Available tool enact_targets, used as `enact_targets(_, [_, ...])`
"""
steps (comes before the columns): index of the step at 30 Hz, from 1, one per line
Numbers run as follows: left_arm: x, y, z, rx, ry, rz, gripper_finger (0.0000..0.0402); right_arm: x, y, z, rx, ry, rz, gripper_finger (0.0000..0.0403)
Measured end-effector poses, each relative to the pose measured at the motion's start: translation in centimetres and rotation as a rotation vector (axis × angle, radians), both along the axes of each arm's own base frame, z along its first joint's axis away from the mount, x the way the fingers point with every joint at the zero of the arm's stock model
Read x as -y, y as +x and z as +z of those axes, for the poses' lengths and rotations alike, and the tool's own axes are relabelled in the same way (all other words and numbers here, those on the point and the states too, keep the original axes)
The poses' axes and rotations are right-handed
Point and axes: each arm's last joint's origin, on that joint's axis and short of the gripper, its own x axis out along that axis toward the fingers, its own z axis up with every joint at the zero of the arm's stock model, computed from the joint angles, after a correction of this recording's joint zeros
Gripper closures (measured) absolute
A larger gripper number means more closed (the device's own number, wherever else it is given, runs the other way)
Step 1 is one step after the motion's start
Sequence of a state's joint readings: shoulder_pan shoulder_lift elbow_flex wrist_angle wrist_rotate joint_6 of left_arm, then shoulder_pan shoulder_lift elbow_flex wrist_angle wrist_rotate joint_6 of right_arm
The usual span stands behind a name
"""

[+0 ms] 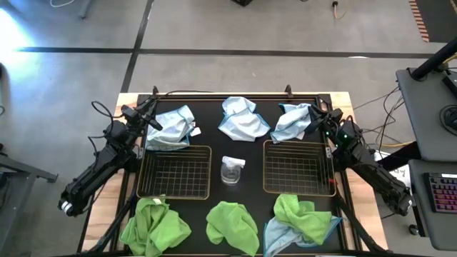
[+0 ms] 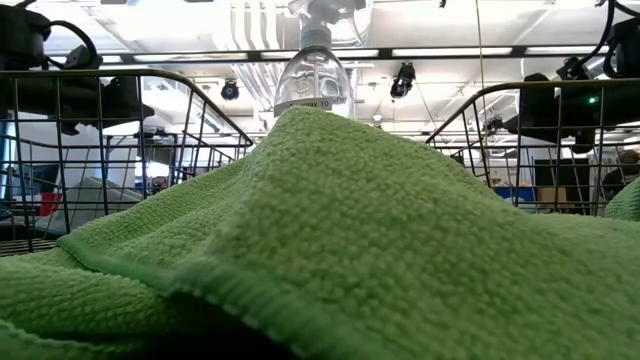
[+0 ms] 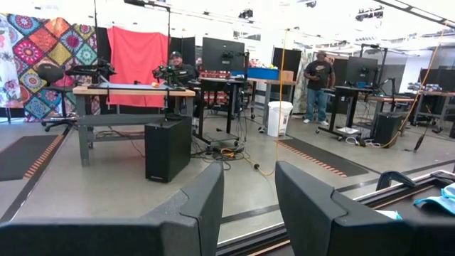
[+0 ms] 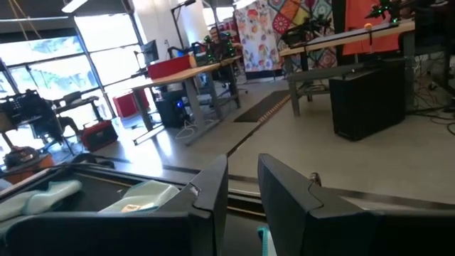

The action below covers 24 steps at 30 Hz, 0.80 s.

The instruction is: Sort microfiber towel by color & place in baskets

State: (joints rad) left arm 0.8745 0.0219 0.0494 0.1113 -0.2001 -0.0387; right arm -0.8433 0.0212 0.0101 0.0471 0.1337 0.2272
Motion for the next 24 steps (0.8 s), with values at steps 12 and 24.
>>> enact_targets(12, [0.0, 0.0, -0.01, 0.0, 0.0, 0.0, 0.0288, 0.0, 0.01, 0.0, 0.0, 0.0, 0.001, 0.033])
enact_targets(24, [0.0, 0.0, -0.01, 0.0, 0.0, 0.0, 0.0288, -0.01, 0.01, 0.02, 0.001, -0.001, 0.003, 0.033])
